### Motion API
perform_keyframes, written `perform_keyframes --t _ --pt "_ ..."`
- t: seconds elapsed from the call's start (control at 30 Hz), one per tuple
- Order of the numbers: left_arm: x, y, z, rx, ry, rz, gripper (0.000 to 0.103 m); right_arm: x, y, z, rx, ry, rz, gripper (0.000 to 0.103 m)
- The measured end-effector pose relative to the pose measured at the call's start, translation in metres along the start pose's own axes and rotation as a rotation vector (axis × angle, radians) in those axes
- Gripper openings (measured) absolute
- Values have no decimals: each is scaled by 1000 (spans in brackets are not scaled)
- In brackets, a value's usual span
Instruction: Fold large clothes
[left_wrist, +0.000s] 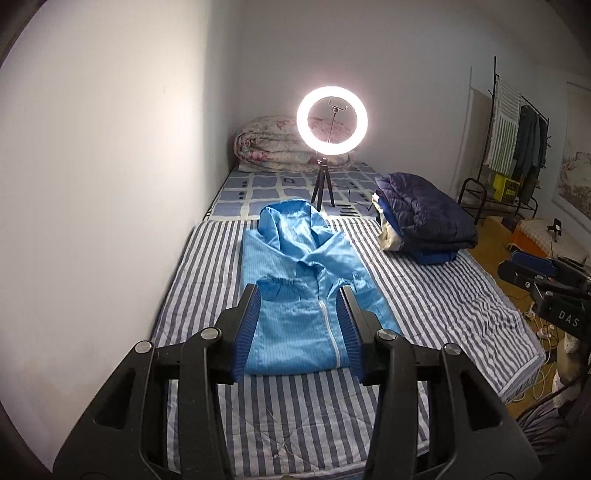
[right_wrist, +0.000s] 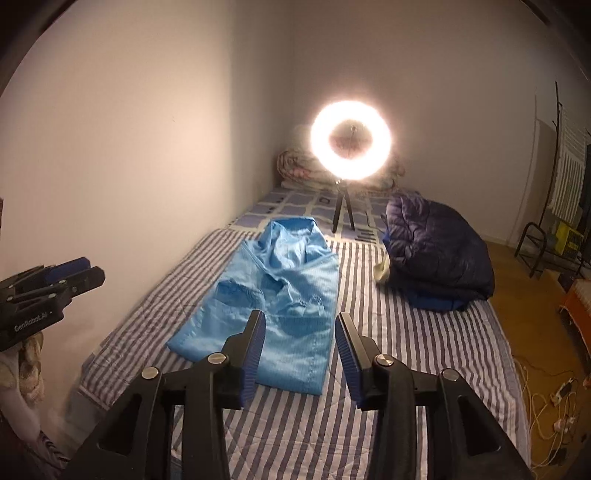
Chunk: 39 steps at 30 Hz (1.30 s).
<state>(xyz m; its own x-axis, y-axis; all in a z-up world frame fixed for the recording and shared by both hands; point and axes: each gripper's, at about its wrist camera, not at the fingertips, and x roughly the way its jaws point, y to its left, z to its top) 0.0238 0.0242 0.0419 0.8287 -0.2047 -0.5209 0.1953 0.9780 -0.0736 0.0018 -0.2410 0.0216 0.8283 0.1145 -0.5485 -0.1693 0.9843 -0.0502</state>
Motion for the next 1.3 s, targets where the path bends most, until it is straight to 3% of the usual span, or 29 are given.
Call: perform_keyframes --t 0.23,0.37,0.5,0.63,0.83,0.97,1.1,1.3 --pt "38 15 50 -7 36 -20 44 28 -15 38 -33 0 9 42" --pt "88 34 92 -35 72 -52 44 68 -45 69 -4 23 62 42" --pt "159 55 123 -57 122 -72 44 128 -70 102 23 60 118 42" --pt "257 72 142 -52 203 -106 44 211 -85 126 36 101 189 42" --pt "394 83 141 9 299 -90 44 356 -106 130 108 192 202 42" --pt "481 107 134 -57 359 -101 44 436 -118 127 134 237 220 43" --pt "543 123 128 -85 408 -124 44 499 -126 128 174 247 244 56" --pt "613 135 123 -104 476 -149 44 559 -118 129 138 276 265 56"
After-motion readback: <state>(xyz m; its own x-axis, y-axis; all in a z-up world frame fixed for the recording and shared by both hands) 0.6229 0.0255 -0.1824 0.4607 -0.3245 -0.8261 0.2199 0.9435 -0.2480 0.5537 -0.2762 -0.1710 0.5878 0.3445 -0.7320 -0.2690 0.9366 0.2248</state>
